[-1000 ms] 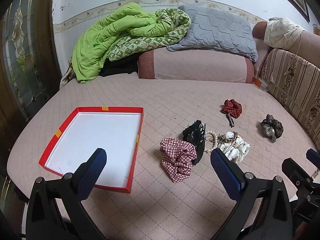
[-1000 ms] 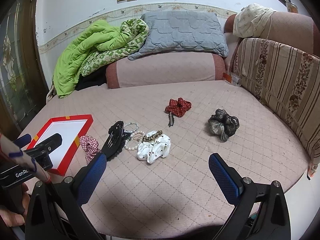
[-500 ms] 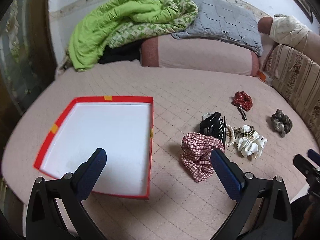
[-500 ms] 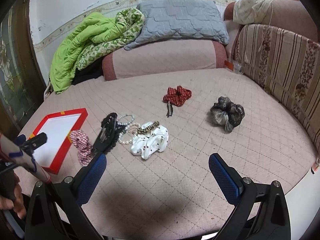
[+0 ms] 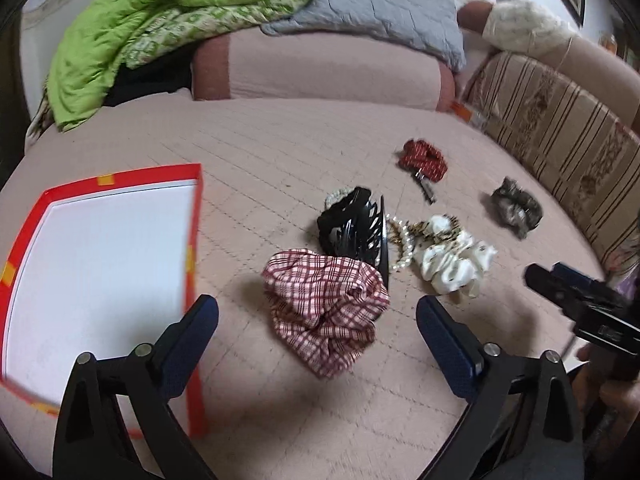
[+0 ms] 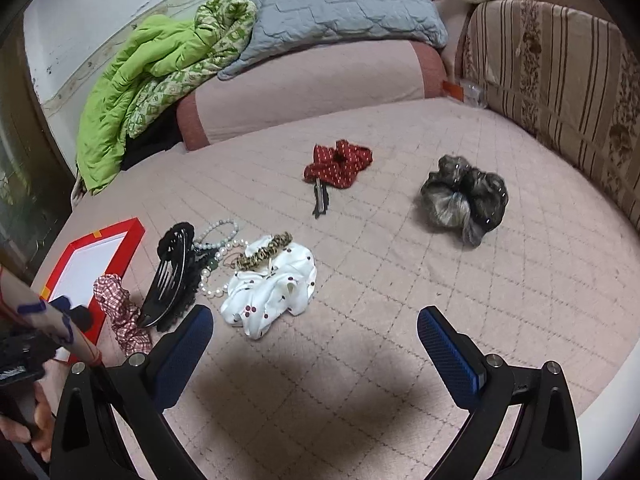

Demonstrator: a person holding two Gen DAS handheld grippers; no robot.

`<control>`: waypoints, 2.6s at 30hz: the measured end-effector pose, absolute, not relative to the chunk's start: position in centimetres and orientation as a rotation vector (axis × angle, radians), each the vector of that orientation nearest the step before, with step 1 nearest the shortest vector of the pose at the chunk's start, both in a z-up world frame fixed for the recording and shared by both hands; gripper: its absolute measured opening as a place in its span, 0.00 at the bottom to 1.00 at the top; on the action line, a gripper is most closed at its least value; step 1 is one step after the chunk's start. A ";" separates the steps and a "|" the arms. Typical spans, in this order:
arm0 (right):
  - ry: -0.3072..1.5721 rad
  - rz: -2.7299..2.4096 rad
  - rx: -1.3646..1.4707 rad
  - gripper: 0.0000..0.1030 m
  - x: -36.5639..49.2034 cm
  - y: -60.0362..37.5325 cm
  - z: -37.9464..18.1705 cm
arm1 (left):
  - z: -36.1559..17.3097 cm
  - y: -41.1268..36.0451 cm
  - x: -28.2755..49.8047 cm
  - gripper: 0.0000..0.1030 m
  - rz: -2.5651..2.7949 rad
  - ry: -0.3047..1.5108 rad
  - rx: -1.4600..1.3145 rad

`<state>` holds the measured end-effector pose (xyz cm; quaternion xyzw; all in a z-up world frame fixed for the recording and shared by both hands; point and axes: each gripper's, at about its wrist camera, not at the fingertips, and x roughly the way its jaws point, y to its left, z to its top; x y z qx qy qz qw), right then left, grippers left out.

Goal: Organize jewelry
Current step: 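Grasp the pink plaid scrunchie with the left gripper, then grasp the white cherry-print scrunchie with the right gripper while the left holds the plaid one, then carry both scrunchies over the red-framed tray with both grippers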

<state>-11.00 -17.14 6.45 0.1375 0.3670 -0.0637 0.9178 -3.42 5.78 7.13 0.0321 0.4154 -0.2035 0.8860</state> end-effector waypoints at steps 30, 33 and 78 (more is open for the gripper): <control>0.930 0.009 0.474 0.69 -4.1 -17.4 2.0 | 8.6 6.7 -2.0 0.21 -0.456 0.699 0.054; 0.948 0.032 0.455 0.19 -3.6 -17.1 1.6 | 8.2 6.5 -2.0 0.21 -0.458 0.706 0.059; 0.612 0.349 0.308 0.11 -4.3 -4.7 10.3 | 9.5 17.7 0.2 0.21 -0.228 0.695 -0.031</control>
